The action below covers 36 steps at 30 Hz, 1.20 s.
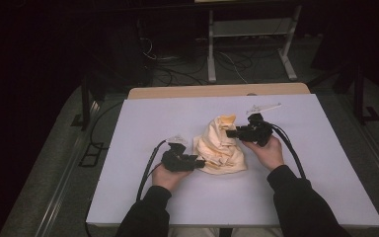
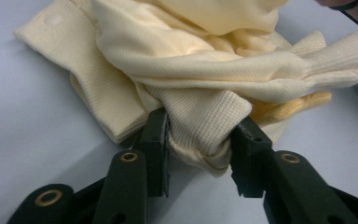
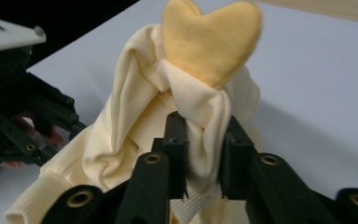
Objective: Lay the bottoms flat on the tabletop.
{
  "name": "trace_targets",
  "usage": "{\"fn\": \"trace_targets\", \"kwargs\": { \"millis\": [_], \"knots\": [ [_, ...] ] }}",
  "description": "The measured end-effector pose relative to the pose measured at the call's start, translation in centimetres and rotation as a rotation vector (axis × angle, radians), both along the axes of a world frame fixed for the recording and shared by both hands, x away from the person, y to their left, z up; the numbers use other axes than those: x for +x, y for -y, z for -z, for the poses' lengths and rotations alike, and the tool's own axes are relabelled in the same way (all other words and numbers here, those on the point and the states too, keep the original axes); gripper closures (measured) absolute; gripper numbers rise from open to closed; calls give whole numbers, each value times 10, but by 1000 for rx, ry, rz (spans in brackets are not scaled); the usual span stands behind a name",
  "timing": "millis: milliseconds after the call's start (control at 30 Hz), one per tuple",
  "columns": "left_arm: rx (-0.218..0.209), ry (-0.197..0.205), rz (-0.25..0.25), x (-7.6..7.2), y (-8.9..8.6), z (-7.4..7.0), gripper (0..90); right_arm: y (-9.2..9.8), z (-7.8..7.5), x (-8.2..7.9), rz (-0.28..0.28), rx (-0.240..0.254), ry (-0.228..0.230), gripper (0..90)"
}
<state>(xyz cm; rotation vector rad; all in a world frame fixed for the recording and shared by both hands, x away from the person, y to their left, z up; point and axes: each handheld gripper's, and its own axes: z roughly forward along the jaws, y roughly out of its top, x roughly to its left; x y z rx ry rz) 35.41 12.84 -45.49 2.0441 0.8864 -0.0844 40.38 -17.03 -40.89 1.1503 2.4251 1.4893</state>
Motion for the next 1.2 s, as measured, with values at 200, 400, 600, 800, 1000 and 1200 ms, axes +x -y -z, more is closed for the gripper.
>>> {"fn": "trace_targets", "kwargs": {
  "millis": [200,400,600,800,1000,1200],
  "knots": [
    [36,38,18,-2,3,-5,709,3,-6,-2,50,-18,9,791],
    [30,25,3,-5,2,-11,732,10,-11,-3,66,-40,15,794],
    [0,50,-17,-8,-3,-25,739,18,-15,0,88,-50,11,797],
    [-1,74,-55,3,-13,-48,745,19,-29,2,84,-81,26,799],
    [22,110,-58,16,-15,-77,747,17,-50,5,100,-86,54,799],
    [68,188,-49,28,-12,-121,750,22,-76,10,131,-51,82,801]
  ]
}}
